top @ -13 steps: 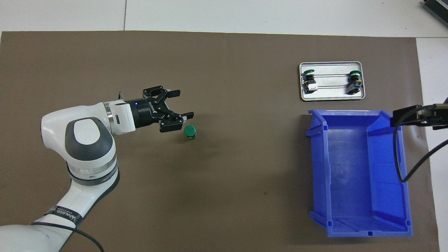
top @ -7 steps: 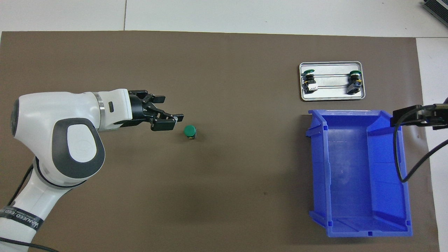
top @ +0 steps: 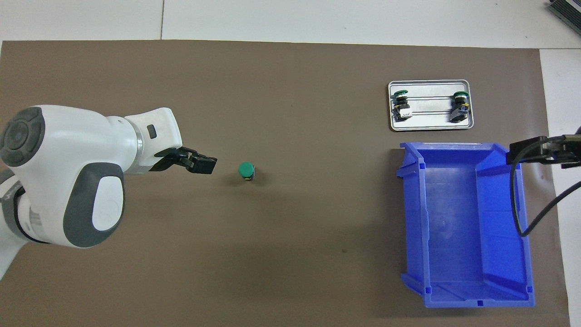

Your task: Place and press button with both arms

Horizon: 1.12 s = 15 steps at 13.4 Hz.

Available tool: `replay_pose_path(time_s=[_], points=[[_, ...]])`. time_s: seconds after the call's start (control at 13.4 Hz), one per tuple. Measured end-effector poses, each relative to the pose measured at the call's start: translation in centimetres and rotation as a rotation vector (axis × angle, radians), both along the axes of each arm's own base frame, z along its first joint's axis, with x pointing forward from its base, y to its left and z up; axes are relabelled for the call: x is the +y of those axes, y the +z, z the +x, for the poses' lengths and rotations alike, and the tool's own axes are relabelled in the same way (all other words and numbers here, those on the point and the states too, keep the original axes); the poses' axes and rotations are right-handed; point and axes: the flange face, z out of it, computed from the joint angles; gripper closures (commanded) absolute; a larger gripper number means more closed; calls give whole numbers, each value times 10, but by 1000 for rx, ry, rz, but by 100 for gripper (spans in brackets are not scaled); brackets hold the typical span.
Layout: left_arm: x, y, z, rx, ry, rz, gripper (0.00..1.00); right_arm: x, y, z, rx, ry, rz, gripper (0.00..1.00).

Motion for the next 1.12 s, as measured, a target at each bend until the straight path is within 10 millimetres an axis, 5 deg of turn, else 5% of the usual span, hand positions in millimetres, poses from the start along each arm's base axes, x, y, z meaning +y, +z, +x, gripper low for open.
replay_pose_path(time_s=[0.22, 0.45, 0.75, 1.12], points=[[8, 28, -1, 52, -7, 121, 1, 0, 0, 0, 0, 0, 0, 0], [12, 24, -1, 61, 127, 254, 13, 0, 0, 0, 0, 0, 0, 0], [-27, 21, -15, 77, 277, 257, 42, 0, 0, 0, 0, 0, 0, 0], [-83, -11, -23, 103, 330, 222, 98, 0, 0, 0, 0, 0, 0, 0]])
